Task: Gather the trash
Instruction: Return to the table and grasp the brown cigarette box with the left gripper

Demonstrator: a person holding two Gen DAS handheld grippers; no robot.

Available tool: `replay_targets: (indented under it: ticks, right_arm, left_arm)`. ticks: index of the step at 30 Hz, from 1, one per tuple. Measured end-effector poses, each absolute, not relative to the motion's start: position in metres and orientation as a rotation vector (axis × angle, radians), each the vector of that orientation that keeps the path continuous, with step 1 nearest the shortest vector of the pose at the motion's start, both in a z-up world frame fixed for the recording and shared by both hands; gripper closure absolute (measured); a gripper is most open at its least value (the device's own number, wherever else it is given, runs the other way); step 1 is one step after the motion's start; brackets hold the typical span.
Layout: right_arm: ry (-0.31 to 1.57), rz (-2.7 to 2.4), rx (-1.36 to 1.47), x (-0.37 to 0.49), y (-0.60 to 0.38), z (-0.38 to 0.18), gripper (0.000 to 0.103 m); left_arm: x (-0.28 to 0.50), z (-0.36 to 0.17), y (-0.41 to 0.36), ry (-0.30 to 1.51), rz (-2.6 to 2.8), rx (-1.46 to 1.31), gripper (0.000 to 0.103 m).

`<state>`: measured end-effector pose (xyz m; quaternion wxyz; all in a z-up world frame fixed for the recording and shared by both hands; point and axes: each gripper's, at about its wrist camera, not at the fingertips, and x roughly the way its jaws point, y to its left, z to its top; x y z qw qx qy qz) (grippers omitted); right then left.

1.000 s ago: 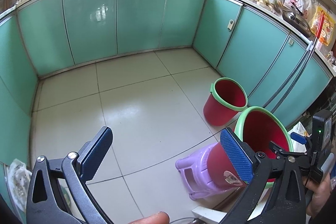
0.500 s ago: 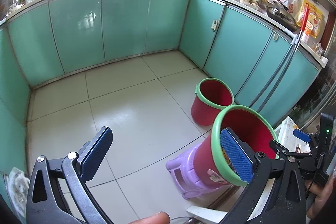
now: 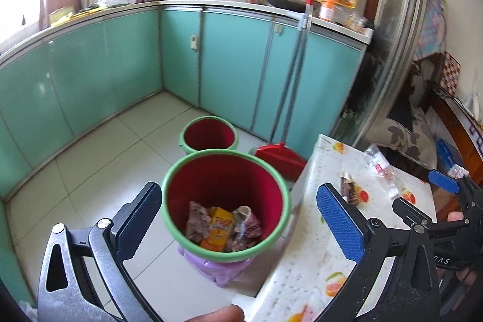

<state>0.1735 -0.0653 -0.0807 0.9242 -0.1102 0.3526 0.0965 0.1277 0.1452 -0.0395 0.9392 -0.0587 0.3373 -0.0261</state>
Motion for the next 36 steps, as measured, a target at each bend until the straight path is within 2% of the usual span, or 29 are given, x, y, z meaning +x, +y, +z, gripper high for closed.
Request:
replay_targets:
  ticks: [7,17,27,36]
  right_arm:
    - [0.730,0.015,-0.157,0.139,-0.180,-0.063,0.004]
    - [0.762,-0.136,-0.089,0.118,-0.310,-0.060,0.004]
    - [0.784,-0.171,-0.058,0.136,-0.347,-0.067,0.004]
    - [0.835,-0.167,-0.040,0.166,-0.354,-0.097,0.004]
  left_arm:
    - [0.125,-0.025,0.049,0.696,-0.235,-0.035,0.000]
    - [0.134,-0.038,-0.059,0.779,-0.377,0.044,0.000]
    - [0.181,-0.070,-0.096,0.887,-0.317,0.049,0.000]
    - [0.238,-0.132,-0.115,1.003,-0.237,0.063,0.000]
